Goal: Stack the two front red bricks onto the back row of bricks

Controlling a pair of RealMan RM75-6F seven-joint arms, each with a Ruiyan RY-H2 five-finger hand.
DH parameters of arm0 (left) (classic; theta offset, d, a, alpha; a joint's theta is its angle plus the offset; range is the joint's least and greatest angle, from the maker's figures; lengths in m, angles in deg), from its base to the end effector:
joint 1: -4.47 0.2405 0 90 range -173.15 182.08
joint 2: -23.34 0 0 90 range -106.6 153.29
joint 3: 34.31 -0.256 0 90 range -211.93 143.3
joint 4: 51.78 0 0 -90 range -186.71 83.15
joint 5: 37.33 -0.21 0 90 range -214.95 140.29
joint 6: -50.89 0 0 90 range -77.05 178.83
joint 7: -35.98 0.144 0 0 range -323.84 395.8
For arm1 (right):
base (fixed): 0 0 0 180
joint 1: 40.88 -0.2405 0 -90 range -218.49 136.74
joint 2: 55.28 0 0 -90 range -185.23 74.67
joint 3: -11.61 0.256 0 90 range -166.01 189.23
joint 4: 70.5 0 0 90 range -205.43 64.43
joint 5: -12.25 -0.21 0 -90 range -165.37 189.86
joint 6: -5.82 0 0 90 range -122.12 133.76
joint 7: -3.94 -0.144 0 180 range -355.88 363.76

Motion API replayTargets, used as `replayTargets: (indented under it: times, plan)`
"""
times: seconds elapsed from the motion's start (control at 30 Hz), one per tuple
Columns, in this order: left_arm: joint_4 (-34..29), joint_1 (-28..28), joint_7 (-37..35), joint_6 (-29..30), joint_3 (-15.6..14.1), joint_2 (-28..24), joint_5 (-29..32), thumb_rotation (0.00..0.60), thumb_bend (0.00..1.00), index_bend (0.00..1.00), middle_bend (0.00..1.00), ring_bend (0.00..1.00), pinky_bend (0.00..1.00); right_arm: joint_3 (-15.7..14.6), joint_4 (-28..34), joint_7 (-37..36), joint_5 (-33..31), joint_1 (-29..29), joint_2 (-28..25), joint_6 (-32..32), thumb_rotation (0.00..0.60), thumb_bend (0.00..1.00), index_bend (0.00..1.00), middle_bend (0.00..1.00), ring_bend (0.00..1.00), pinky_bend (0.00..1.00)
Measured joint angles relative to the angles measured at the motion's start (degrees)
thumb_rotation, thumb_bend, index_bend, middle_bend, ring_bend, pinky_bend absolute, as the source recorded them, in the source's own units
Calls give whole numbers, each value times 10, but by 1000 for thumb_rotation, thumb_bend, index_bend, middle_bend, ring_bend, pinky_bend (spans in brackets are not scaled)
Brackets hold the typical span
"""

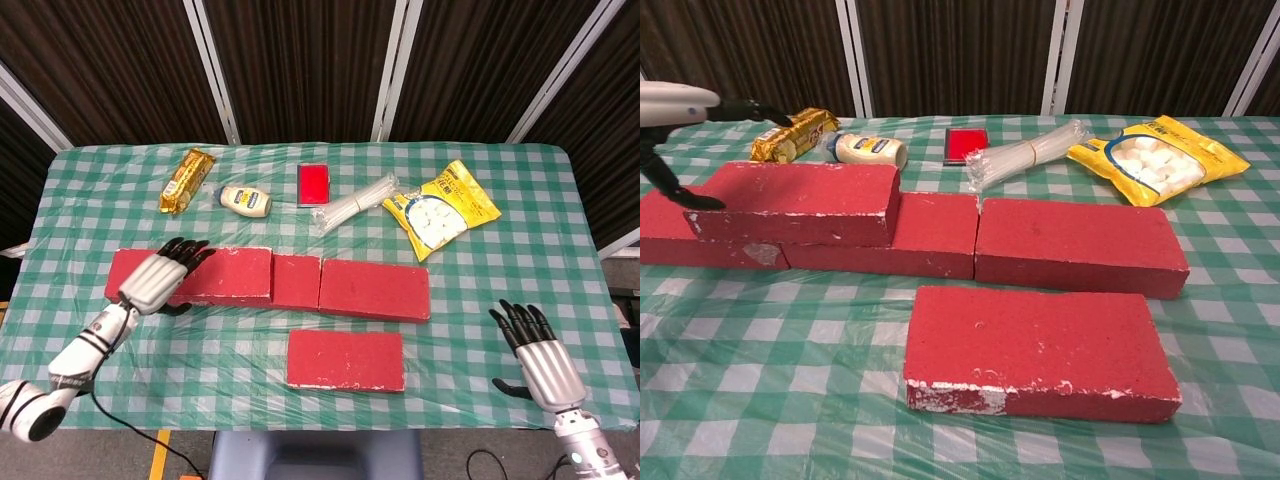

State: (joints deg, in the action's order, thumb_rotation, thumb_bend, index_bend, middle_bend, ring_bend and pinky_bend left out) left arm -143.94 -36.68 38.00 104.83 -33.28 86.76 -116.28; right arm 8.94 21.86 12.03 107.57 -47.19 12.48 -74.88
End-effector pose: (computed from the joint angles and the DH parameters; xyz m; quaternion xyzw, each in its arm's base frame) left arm -0.2001 0.3336 0.0978 -0.7889 -0.3273 -0.3237 0.4070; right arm -0.2901 -0.1634 0.1077 0.6952 -0.3596 0.3523 0.5131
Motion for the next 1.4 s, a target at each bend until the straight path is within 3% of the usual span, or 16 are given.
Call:
replayTargets:
  times: [0.27, 0.47, 0.87, 1.03, 1.4]
  plan:
    - [16, 169, -16, 208, -68, -6, -88, 600, 291, 0, 0, 0, 9, -21, 50, 29, 41, -37, 16, 69, 600, 126, 0, 0, 0, 0]
    - [101, 247, -58, 282, -93, 36, -119, 600, 291, 0, 0, 0, 4, -13, 121, 89, -8, -76, 44, 168, 600, 114, 0, 0, 0, 0]
    - [136, 263, -101, 283, -81, 46, -130, 600, 289, 0, 0, 0, 4, 42, 199, 252, -237, -145, 142, 249, 600, 109, 0, 0, 0, 0]
    - [141, 263, -111, 274, -75, 45, -130, 600, 290, 0, 0, 0, 4, 57, 201, 314, -313, -176, 186, 246, 600, 110, 0, 0, 0, 0]
    - [144, 263, -114, 254, -66, 46, -129, 600, 288, 0, 0, 0, 4, 78, 175, 362, -430, -233, 232, 225, 600, 110, 0, 0, 0, 0]
